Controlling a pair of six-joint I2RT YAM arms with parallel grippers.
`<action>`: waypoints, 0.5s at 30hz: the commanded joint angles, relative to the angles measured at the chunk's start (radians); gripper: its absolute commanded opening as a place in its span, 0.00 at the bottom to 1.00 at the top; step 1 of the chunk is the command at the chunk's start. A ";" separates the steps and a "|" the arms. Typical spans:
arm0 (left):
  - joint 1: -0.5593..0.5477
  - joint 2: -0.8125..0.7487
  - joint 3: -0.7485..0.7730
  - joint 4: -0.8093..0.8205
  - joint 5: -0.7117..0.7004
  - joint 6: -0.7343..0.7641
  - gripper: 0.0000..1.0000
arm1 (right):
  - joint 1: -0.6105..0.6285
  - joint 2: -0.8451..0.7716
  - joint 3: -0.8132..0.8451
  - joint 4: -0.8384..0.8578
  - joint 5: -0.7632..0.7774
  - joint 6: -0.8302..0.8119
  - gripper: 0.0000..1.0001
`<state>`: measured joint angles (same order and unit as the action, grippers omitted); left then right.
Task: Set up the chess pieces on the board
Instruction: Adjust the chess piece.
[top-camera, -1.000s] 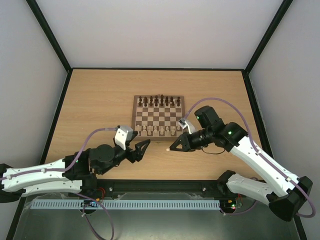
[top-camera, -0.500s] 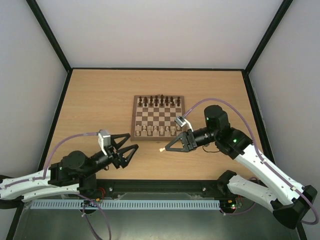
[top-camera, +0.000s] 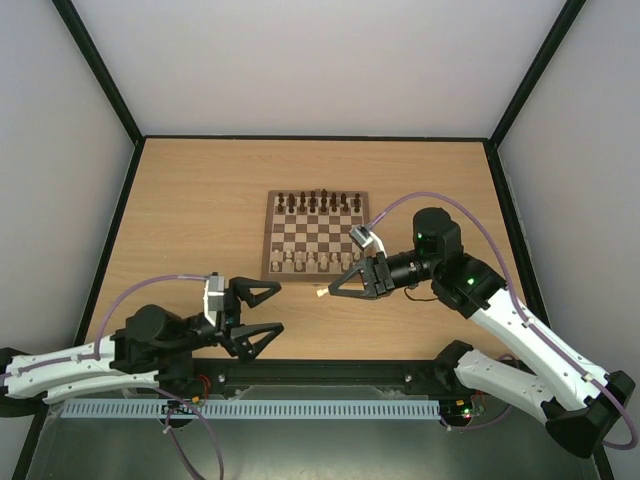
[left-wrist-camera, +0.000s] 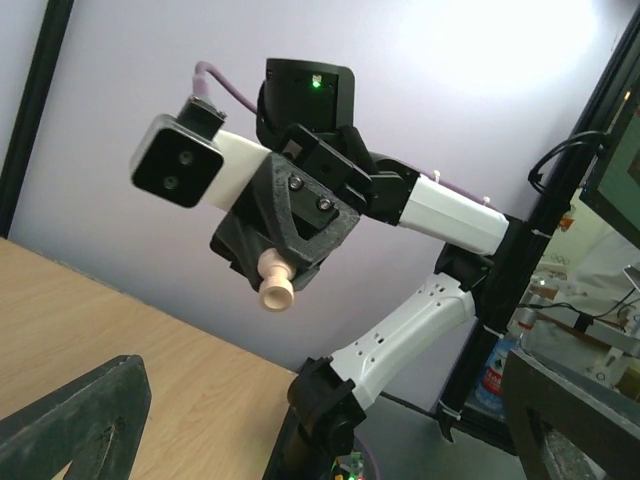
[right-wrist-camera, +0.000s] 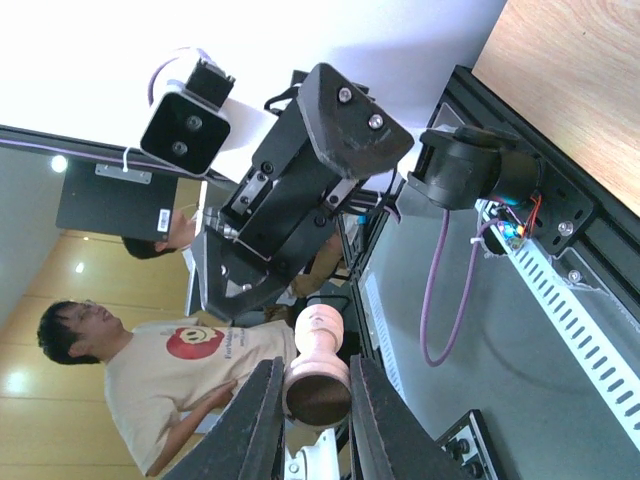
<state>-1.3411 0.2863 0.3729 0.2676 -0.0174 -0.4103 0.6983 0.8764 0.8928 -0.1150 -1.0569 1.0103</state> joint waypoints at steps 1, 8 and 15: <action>0.005 0.080 -0.010 0.140 0.054 0.031 0.99 | -0.003 -0.005 0.029 0.036 0.012 0.019 0.13; 0.047 0.164 -0.028 0.241 0.074 0.005 0.97 | -0.002 0.010 0.031 0.061 0.025 0.031 0.13; 0.154 0.248 -0.042 0.344 0.181 -0.063 0.95 | -0.001 0.022 0.008 0.067 0.022 0.023 0.13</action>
<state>-1.2339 0.4911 0.3408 0.4873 0.0891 -0.4313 0.6987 0.8936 0.8928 -0.0826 -1.0199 1.0328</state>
